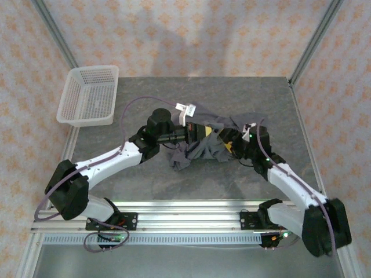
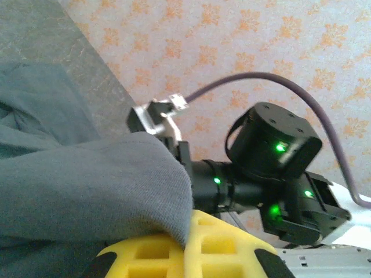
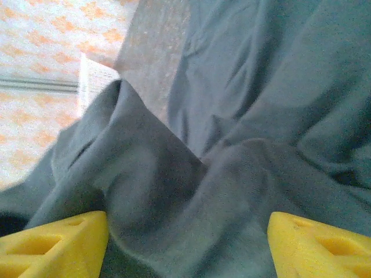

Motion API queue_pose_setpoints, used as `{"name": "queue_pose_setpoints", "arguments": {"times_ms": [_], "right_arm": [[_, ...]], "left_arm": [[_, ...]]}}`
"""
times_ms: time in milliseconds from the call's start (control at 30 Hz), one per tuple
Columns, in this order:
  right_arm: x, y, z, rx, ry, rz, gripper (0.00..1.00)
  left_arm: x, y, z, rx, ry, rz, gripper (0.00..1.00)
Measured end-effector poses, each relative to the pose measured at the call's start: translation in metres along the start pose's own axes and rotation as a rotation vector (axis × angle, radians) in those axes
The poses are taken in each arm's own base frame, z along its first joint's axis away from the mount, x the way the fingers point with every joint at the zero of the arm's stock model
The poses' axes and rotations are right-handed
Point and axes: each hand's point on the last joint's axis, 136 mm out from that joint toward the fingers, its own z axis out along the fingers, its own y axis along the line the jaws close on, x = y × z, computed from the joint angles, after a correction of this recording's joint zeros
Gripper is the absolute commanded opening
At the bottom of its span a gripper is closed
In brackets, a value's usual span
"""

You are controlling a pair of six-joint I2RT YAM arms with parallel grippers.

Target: Fold the inside-out t-shirt

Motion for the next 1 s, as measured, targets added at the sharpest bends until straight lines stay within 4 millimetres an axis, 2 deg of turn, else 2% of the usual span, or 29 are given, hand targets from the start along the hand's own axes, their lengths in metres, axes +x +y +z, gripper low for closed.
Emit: {"name": "queue_pose_setpoints", "arguments": {"times_ms": [33,67,133,167,200,300,367,467,567,600,667,733,833,900,1000], "right_arm": [[0.000,0.005,0.004,-0.028,0.006,0.020,0.65],[0.000,0.009,0.007,-0.052,0.008,0.030,0.52],[0.003,0.019,0.008,-0.112,0.013,0.062,0.18],[0.004,0.024,0.007,-0.136,0.013,0.071,0.07],[0.004,0.029,0.007,-0.159,0.013,0.079,0.00],[0.002,0.047,-0.002,-0.226,-0.004,0.083,0.00],[0.000,0.062,-0.014,-0.276,-0.025,0.054,0.00],[0.002,0.080,-0.035,-0.334,-0.055,-0.018,0.00],[0.013,0.070,-0.040,-0.291,-0.059,-0.076,0.00],[0.019,0.059,-0.039,-0.251,-0.047,-0.091,0.00],[0.032,0.034,-0.033,-0.155,-0.016,-0.110,0.00],[0.046,0.010,-0.028,-0.054,0.023,-0.135,0.06],[0.065,-0.013,-0.024,0.072,0.080,-0.205,0.20],[0.072,-0.014,-0.019,0.132,0.117,-0.257,0.32],[0.074,-0.003,-0.007,0.164,0.140,-0.319,0.37]], "left_arm": [[0.001,0.000,-0.001,-0.001,0.000,0.002,0.00],[0.001,0.000,-0.002,-0.004,0.001,0.001,0.00],[0.004,0.003,-0.005,-0.015,-0.001,-0.003,0.00],[0.007,0.005,-0.006,-0.026,0.003,-0.009,0.00],[0.010,0.011,-0.008,-0.052,0.005,-0.018,0.00],[0.025,0.036,-0.018,-0.179,0.013,-0.045,0.00],[0.042,0.061,-0.027,-0.275,0.020,-0.076,0.06],[0.089,0.111,-0.045,-0.433,0.060,-0.175,0.20],[0.144,0.158,-0.071,-0.601,0.130,-0.288,0.42],[0.158,0.169,-0.080,-0.654,0.148,-0.313,0.46],[0.169,0.181,-0.097,-0.748,0.163,-0.328,0.49],[0.160,0.181,-0.114,-0.822,0.132,-0.296,0.49],[0.120,0.166,-0.136,-0.910,0.043,-0.190,0.49],[0.083,0.149,-0.142,-0.945,-0.023,-0.105,0.49],[0.046,0.130,-0.132,-0.935,-0.038,-0.013,0.48]]}}
